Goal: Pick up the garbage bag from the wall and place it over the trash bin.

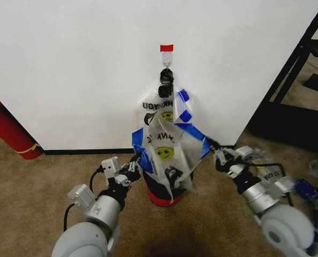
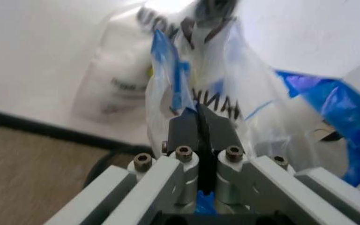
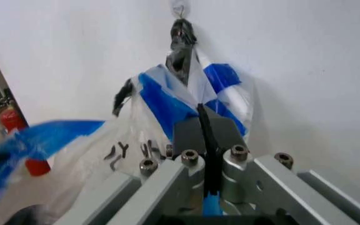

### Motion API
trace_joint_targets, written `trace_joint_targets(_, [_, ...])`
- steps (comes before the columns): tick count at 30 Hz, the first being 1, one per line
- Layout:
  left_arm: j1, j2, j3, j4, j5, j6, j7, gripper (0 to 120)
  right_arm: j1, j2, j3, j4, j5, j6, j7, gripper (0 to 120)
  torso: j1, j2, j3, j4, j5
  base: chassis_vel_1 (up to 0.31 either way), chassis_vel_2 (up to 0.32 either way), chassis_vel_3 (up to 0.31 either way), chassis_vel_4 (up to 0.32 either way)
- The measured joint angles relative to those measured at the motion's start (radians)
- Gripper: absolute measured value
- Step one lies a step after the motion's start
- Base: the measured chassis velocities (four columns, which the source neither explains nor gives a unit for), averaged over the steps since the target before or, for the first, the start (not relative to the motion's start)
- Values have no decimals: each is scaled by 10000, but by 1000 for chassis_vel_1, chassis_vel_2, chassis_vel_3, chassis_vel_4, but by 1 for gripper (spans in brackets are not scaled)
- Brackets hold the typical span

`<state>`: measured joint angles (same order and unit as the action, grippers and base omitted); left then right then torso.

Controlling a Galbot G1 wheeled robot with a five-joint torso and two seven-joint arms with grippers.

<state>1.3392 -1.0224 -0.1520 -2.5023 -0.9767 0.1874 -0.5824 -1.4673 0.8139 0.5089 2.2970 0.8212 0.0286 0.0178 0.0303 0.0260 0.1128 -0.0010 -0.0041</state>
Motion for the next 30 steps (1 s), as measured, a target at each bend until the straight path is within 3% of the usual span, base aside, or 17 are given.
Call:
trace_joint_targets(6, [-612,-340,288,407,397,-472,348,0,430,329,-486,-573,-363,174,70,0,0,-1,0,0,3,0,0,0,0])
trace_joint_targets(9, [-1043,-522,406,1078,490,-852,544,0,1244,645,-1092,-1082,-396,258,306,0,0,-3,0,1,3,0,0,0,0])
trace_joint_targets(16, [-1018,-980,524,1934,760,-1518,792,0,2114,575,-1835,-1588,-418,469,352,0,0,-2,1,2,-2,0,0,0,0])
trace_joint_targets(21, [-986,-1187,633,2685,1035,-1990,970,0,1993,593,-2094,-1933,-657,764,142,0,1,-2,1,-1,0,0,0,0,0])
trace_joint_targets(24, [-822,-1217,655,3252,1211,-2379,1055,0,1737,977,-2368,-2277,-952,1027,-28,0,0,-2,1,-1,2,0,0,0,0])
trace_joint_targets(30, [-290,-1083,653,3404,1522,-2537,1053,0,1256,1305,-2706,-2755,-1494,1369,-90,0,0,-3,0,2,1,0,0,0,0])
